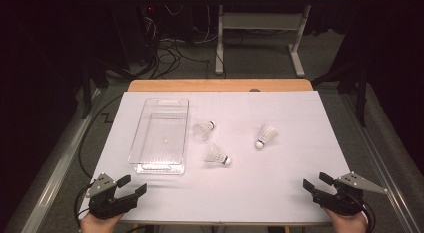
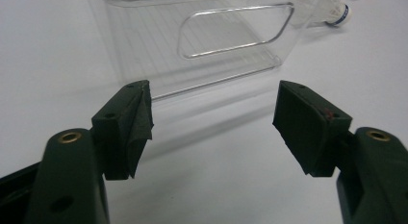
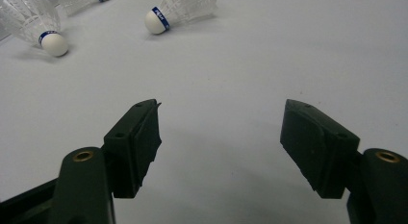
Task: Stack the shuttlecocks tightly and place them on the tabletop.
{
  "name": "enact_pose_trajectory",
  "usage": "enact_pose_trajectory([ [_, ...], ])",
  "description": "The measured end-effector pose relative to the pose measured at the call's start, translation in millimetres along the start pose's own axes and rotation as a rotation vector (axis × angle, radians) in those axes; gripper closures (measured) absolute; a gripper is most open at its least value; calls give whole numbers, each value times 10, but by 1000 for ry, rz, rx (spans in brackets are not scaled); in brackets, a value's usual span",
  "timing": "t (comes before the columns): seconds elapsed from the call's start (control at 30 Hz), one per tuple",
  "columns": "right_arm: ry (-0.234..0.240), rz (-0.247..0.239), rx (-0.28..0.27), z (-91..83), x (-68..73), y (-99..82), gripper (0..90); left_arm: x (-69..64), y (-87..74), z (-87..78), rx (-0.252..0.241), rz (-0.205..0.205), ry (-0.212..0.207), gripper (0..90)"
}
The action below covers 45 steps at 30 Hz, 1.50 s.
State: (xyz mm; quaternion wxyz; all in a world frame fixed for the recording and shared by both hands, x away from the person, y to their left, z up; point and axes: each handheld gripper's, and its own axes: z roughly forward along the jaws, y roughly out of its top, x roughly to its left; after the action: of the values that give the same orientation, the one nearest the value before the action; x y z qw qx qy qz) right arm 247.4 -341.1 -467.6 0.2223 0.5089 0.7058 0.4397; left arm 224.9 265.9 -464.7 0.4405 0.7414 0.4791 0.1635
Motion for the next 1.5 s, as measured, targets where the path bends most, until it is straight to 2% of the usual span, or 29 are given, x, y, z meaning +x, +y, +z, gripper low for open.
enact_pose_trajectory([
  [0.1, 4, 0, 2, 7, 6, 0, 305, -60, 6, 32, 9, 16, -14, 311],
  [0.43, 6, -2, 15, 18, 21, -1, 305, -183, 19, 71, 9, 28, -43, 311],
  [0.73, 3, -16, 22, 27, 32, -2, 308, -338, 41, 143, 24, 64, -74, 312],
  [1.2, 10, -21, 23, 31, 45, -3, 309, -488, 71, 242, 40, 89, -100, 316],
  [1.5, 7, -28, 18, 27, 47, -2, 311, -670, 129, 335, 43, 117, -130, 314],
])
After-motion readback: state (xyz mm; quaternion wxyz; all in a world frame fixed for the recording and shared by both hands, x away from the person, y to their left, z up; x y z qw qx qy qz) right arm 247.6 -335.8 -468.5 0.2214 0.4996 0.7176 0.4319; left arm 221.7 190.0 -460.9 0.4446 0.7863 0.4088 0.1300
